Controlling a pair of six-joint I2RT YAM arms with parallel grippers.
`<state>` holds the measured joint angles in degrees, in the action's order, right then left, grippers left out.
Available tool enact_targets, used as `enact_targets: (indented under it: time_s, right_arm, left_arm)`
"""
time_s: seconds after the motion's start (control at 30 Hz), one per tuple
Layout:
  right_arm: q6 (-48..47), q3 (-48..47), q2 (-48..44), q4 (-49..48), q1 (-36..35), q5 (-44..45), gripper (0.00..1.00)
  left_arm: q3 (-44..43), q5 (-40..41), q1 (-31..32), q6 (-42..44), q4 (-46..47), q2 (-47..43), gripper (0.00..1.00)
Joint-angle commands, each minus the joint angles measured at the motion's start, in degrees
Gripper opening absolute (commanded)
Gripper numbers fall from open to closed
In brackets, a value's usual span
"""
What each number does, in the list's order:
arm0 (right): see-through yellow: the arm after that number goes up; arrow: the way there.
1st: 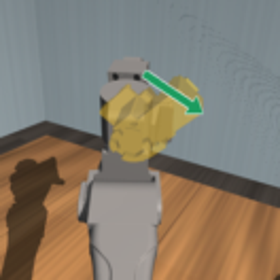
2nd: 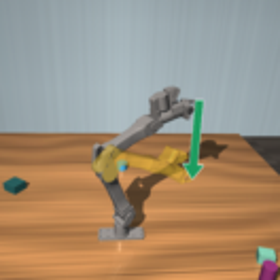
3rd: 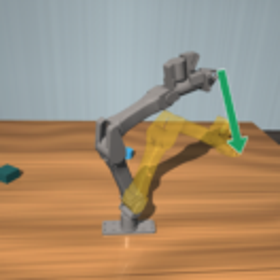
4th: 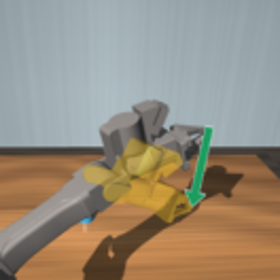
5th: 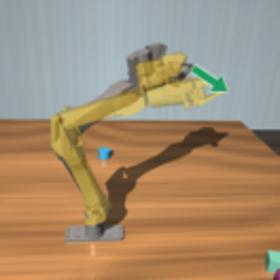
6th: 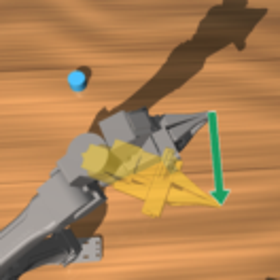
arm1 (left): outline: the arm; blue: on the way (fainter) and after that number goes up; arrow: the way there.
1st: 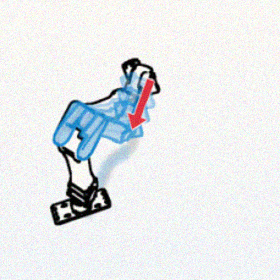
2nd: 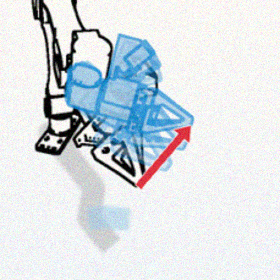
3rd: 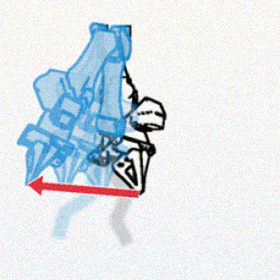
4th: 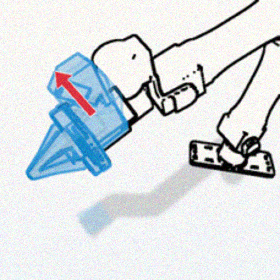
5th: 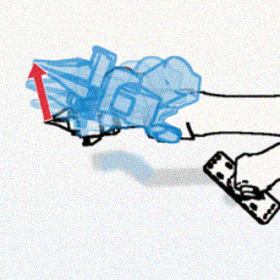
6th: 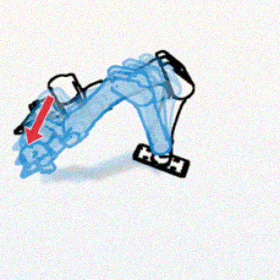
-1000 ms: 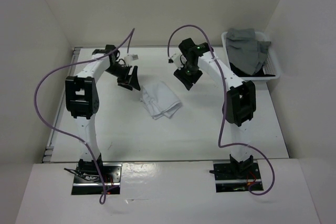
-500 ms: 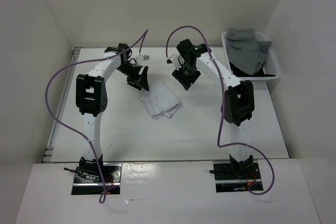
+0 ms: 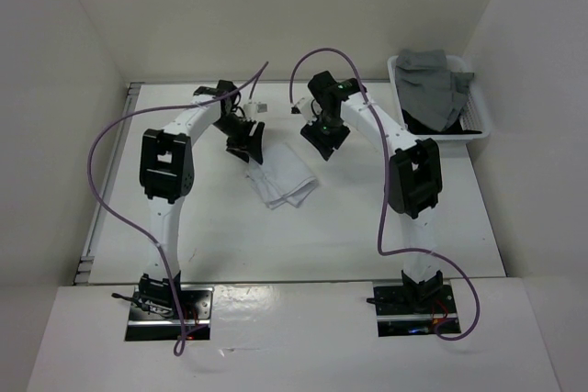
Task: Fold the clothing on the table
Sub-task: Fold the skirt
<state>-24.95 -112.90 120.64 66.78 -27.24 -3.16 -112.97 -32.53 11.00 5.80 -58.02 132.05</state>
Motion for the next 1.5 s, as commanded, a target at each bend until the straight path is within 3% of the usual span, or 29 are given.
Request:
enact_targets:
  time_s: [0.0,0.03,0.17,0.27,0.6,0.73,0.9,1.0,1.1,1.13,1.2,1.23,1.47]
  right_arm:
    - [0.52,-0.83,0.21,-1.39,-0.35,0.08,0.56]
    - [0.52,-0.31,0.21,-1.39,-0.35,0.08,0.56]
    - [0.52,0.23,0.21,-1.39,-0.35,0.08,0.56]
    - [0.52,0.75,0.21,-1.39,-0.35,0.08,0.56]
    - [0.52,0.75,0.21,-1.39,-1.41,0.08,0.56]
    - [0.52,0.75,-0.32,-1.39,-1.41,1.13,0.56]
    - [1.13,1.28,-3.3,-1.92,-1.41,3.24,0.56]
    - [1.92,3.82,-6.46,-4.9,-0.18,6.22,0.56]
    - [4.64,9.18,-11.03,-10.96,2.36,11.49,0.62]
    - [6.39,12.58,-13.39,-14.8,5.07,12.99,0.65]
    - [7.98,15.77,-15.69,-18.08,8.51,14.94,0.73]
    - [9.64,19.35,-16.83,-19.66,12.53,14.94,0.76]
    - [15.72,37.91,-32.72,-33.98,34.75,6.25,1.0]
  left_arm:
    - [1.08,1.07,1.3,-0.88,0.89,1.54,0.67]
    - [1.87,1.59,1.3,-0.88,0.89,1.55,0.57]
    - [4.42,3.61,1.3,-0.88,1.5,1.55,0.41]
    - [7.32,6.76,1.3,-1.41,2.21,0.14,0.36]
    - [11.63,16.1,1.3,-3.43,2.82,-3.28,0.35]
    - [7.43,13.2,-0.01,-0.63,0.82,-8.81,0.5]
    - [-1.28,5.75,-3.27,3.07,-4.11,-15.41,0.76]
    - [-0.69,4.41,-5.64,4.39,-4.12,-21.11,0.83]
    - [7.46,6.07,-9.67,3.35,3.5,-29.54,0.9]
    - [15.59,9.04,-11.08,2.55,8.66,-33.92,0.92]
    - [23.46,12.3,-16.07,0.36,13.44,-37.9,0.96]
    - [30.72,15.63,-18.02,-0.52,17.46,-41.31,1.0]
    - [48.96,19.78,-33.23,-2.64,25.58,-50.04,1.0]
